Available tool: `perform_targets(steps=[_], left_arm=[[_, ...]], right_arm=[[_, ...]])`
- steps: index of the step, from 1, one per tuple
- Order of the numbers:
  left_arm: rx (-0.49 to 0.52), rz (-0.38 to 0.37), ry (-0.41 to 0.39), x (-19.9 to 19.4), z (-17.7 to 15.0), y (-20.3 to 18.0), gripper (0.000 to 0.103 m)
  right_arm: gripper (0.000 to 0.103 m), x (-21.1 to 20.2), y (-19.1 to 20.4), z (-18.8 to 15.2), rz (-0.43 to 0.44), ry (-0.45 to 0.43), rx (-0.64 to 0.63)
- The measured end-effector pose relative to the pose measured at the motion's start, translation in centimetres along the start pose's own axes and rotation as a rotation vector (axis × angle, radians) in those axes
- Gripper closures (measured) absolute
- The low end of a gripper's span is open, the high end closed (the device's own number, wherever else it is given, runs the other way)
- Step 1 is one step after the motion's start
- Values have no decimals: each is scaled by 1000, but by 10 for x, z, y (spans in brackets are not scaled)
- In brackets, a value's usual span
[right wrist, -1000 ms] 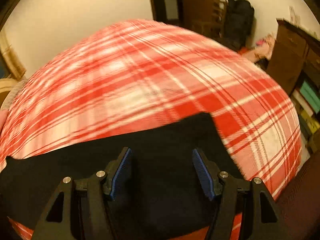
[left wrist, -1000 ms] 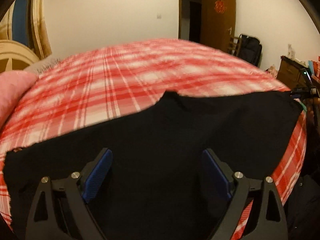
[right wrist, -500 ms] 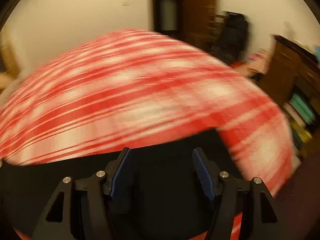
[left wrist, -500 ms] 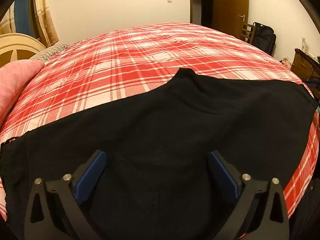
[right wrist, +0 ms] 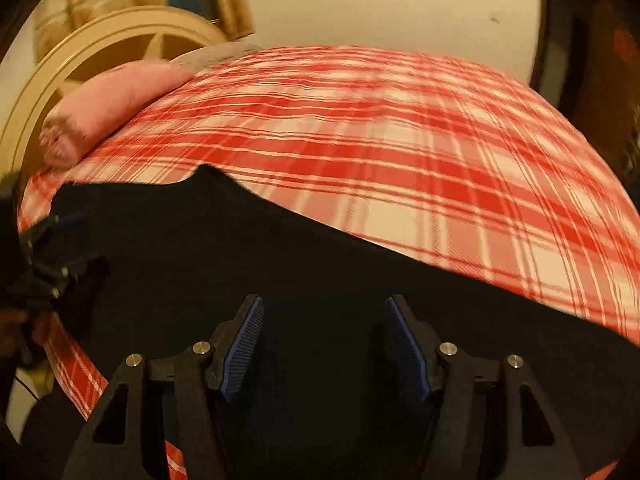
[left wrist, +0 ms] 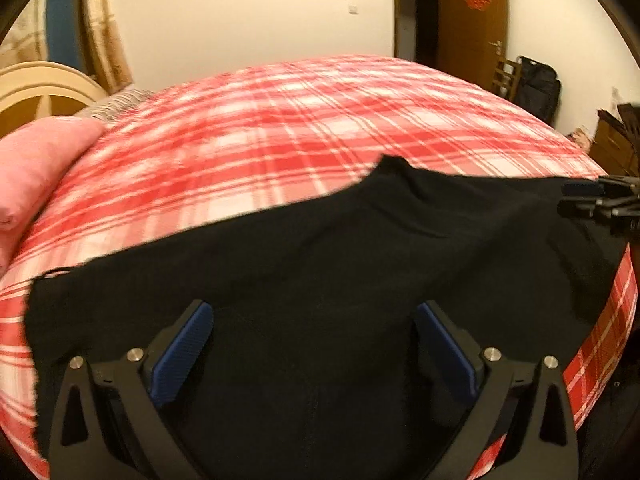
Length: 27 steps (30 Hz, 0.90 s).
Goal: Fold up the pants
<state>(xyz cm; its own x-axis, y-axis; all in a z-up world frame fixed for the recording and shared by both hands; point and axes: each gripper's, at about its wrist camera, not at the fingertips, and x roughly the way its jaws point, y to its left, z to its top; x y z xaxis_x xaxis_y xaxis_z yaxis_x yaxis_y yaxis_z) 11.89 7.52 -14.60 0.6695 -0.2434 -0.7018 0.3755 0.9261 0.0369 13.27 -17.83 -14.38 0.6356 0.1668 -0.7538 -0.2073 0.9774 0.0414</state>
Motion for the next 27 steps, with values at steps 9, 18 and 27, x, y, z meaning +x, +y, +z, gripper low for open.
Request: perform_targets(steps=[9, 18, 27], left_arm=[[-10, -43, -53, -13, 4, -15, 0], [54, -78, -45, 0, 20, -63, 0], [92, -79, -5, 12, 30, -90, 0]], right_arm=[[39, -52, -116, -38, -139, -39, 272], [39, -167, -300, -132, -430, -48, 639], [38, -171, -365, -188, -318, 51, 833]])
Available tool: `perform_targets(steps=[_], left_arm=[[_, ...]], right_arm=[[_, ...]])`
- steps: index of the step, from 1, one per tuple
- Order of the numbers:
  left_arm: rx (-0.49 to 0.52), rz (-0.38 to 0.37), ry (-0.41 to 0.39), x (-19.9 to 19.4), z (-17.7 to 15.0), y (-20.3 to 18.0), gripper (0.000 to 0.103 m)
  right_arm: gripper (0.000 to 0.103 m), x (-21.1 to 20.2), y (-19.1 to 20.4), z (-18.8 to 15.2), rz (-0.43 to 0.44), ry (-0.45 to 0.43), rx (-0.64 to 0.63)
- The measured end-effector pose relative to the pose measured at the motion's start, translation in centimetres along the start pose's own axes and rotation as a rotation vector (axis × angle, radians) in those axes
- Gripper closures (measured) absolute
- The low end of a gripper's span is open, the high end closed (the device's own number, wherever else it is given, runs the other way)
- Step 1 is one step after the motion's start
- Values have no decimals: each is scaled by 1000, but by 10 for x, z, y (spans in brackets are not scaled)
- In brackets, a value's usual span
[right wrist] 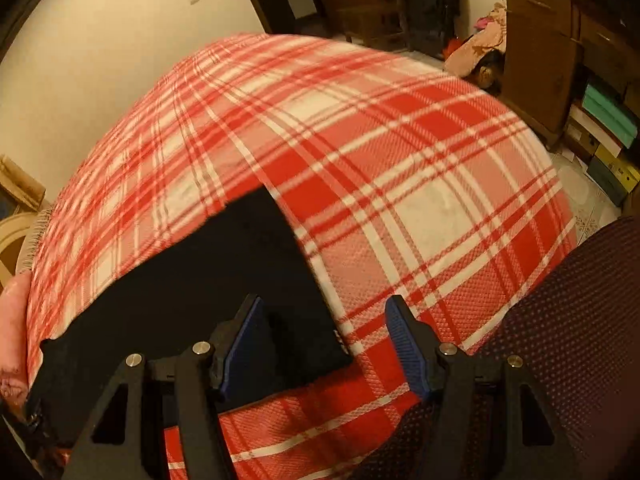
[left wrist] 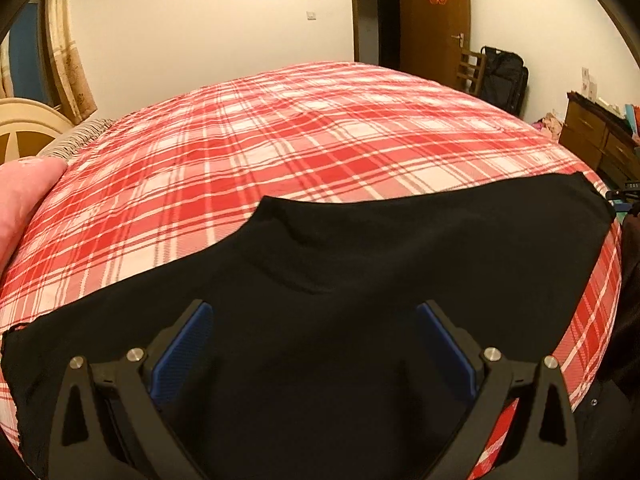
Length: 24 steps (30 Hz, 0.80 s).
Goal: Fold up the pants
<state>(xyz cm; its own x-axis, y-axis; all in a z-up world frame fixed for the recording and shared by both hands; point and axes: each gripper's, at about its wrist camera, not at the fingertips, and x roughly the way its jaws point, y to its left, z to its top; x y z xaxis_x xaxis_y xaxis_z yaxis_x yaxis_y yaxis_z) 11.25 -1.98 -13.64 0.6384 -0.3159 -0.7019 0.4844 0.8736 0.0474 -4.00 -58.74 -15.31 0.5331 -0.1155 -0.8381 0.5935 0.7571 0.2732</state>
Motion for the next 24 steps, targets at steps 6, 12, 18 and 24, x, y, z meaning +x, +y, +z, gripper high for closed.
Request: perform_targets(steps=[6, 12, 18, 24], left_arm=[[6, 2, 11, 2, 0, -6, 0], [-19, -41, 10, 1, 1, -9, 0], [-27, -170, -4, -7, 10, -26, 0], [-49, -304, -8, -11, 17, -43, 0]], right_arm=[[38, 22, 11, -10, 29, 43, -35], [62, 21, 24, -14, -20, 27, -97], [75, 14, 45, -18, 3, 5, -157], [76, -9, 70, -26, -14, -78, -222]])
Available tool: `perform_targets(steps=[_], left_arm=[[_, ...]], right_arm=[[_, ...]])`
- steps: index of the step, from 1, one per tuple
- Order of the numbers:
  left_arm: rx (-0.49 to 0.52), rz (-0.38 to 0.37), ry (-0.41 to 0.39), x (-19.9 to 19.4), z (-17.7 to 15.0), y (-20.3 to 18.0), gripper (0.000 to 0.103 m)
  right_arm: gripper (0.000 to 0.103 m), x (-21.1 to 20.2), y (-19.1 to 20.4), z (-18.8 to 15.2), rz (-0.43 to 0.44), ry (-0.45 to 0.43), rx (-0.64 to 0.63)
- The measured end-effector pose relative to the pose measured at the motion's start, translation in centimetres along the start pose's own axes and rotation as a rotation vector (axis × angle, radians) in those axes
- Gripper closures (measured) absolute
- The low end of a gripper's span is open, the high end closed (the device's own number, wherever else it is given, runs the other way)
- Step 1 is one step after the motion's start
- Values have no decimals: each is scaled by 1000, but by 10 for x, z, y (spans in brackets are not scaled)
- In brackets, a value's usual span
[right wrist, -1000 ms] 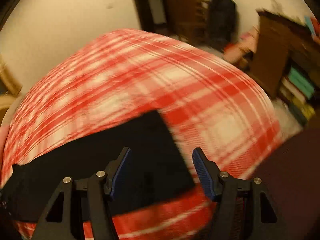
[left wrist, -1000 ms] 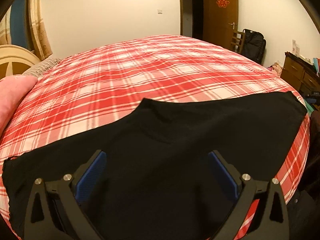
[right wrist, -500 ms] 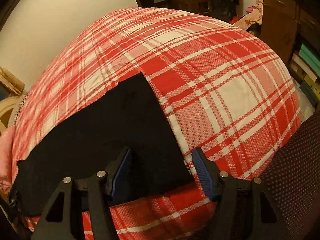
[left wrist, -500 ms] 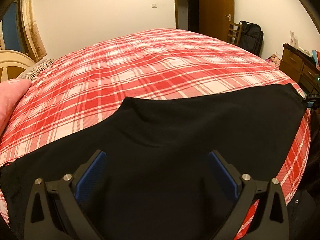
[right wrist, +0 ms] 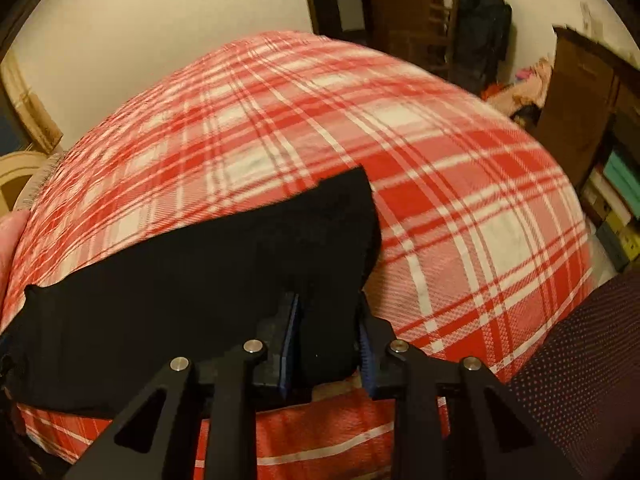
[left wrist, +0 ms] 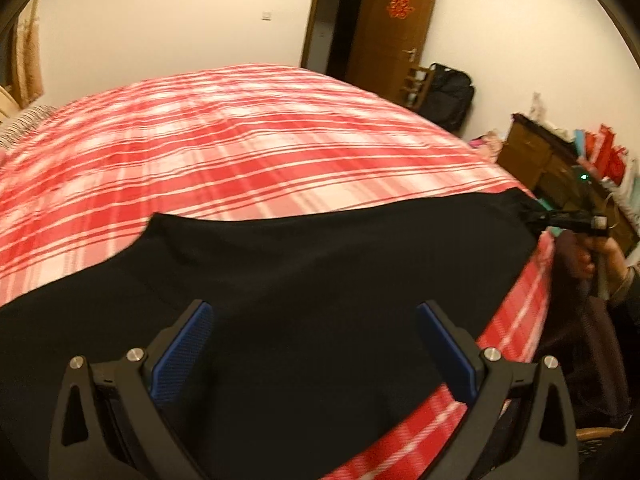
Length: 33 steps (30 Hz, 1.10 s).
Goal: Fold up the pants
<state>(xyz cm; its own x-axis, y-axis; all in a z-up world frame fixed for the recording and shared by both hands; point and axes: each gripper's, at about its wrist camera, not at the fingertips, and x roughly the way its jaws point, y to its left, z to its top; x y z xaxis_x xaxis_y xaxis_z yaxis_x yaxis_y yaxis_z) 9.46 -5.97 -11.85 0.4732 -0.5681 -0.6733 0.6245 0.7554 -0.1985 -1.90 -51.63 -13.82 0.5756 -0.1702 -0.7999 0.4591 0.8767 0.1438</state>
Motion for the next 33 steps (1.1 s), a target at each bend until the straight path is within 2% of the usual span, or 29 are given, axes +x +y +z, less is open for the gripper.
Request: perform_targets(steps=[5, 11, 16, 19, 21, 23, 24, 25, 27, 29, 30, 33], left_arm=[[-52, -149, 39, 20, 5, -14, 0], [-146, -311, 75, 51, 9, -29, 1], [-198, -404, 83, 68, 14, -41, 1], [-244, -499, 90, 83, 18, -48, 1], [-270, -511, 107, 96, 21, -57, 1], [-226, -528, 101, 101, 29, -74, 2], [-213, -543, 110, 105, 32, -82, 6], [-202, -556, 126, 110, 36, -91, 7], [-179, -569, 138, 118, 41, -107, 7], [-156, -584, 164, 128, 45, -124, 13], [-147, -583, 180, 133, 47, -132, 17], [-117, -568, 191, 139, 48, -150, 17]], right_arm=[[77, -27, 40, 1, 16, -70, -89], [78, -47, 106, -6, 77, -123, -229], [78, -41, 170, -31, 128, -108, -389], [77, -13, 198, -51, 164, -38, -455], [74, 3, 204, -62, 169, 8, -472], [69, 10, 205, -70, 181, 43, -503], [57, 7, 202, -73, 194, 40, -514], [50, 2, 197, -74, 211, 39, -521], [48, -13, 180, -75, 253, 12, -512], [48, -27, 160, -73, 297, -28, -481], [48, -32, 151, -74, 306, -52, -465], [47, -42, 129, -71, 320, -127, -392]])
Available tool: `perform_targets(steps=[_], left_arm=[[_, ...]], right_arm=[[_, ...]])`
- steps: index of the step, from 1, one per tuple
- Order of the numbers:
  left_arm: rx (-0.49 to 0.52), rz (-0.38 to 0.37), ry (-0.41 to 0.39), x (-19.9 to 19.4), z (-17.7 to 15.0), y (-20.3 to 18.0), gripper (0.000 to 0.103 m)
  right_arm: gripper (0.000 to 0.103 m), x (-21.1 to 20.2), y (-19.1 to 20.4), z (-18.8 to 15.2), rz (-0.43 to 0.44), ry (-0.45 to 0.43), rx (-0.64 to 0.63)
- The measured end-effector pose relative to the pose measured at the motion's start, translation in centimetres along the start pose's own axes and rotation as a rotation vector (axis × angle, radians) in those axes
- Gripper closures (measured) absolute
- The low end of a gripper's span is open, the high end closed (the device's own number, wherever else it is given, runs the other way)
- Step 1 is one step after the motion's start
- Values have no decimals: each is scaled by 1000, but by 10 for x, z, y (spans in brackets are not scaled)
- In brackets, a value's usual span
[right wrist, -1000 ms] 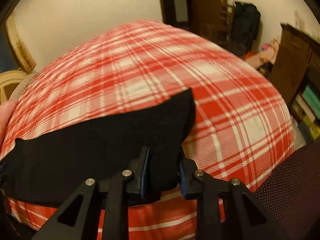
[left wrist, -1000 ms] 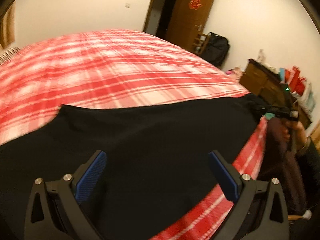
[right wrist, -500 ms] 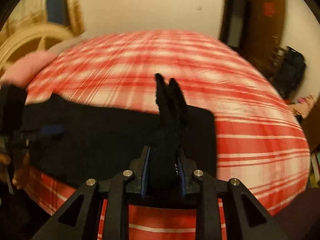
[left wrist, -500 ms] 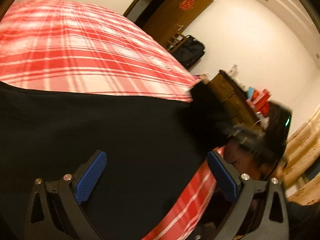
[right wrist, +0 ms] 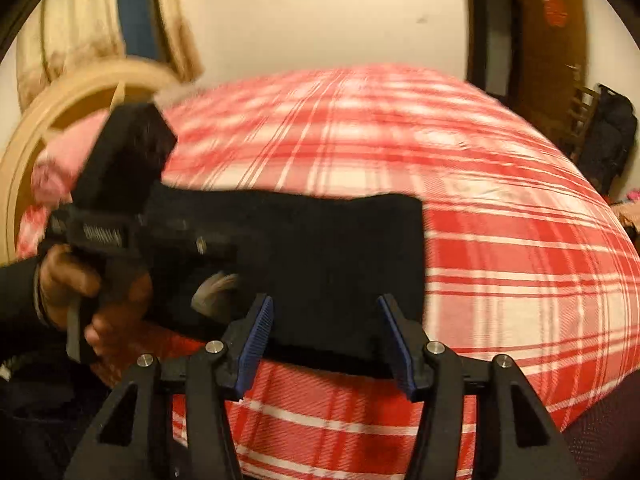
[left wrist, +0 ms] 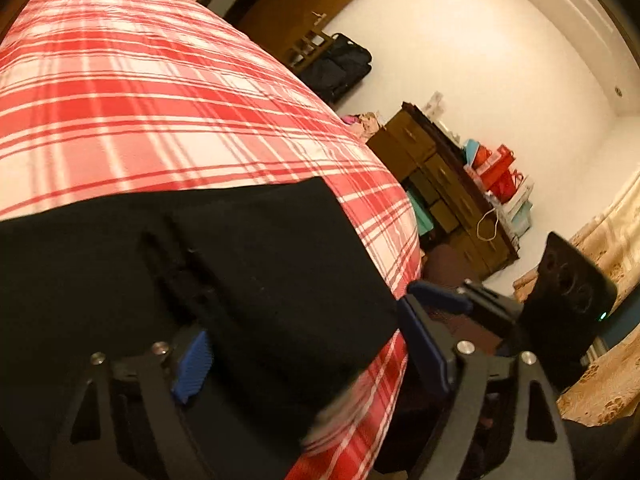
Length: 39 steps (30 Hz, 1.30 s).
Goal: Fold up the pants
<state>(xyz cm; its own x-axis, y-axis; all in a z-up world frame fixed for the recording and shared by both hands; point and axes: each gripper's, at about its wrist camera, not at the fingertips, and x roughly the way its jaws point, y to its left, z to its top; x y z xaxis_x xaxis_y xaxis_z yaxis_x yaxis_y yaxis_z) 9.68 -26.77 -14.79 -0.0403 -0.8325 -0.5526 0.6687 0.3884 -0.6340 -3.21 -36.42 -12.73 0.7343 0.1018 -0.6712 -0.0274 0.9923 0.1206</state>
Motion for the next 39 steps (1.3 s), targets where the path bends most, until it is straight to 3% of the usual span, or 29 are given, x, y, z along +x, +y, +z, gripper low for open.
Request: perform_targets(steps=[3, 5, 7, 19, 30, 39], left_arm=[[-15, 4, -6, -1, 1, -1, 19], [6, 40, -12, -4, 0, 1, 43], [31, 102, 13, -4, 1, 4, 98], [81, 206, -84, -97, -8, 12, 97], [69, 311, -143, -158, -28, 37, 97], [26, 371, -149, -176, -48, 67, 97]], right_arm=[[47, -7, -10, 3, 33, -49, 55], [47, -7, -13, 3, 37, -69, 76], [47, -4, -14, 2, 35, -67, 86], [47, 3, 21, 0, 47, -76, 25], [47, 13, 61, 3, 95, -61, -50], [47, 32, 86, -3, 117, 6, -124]])
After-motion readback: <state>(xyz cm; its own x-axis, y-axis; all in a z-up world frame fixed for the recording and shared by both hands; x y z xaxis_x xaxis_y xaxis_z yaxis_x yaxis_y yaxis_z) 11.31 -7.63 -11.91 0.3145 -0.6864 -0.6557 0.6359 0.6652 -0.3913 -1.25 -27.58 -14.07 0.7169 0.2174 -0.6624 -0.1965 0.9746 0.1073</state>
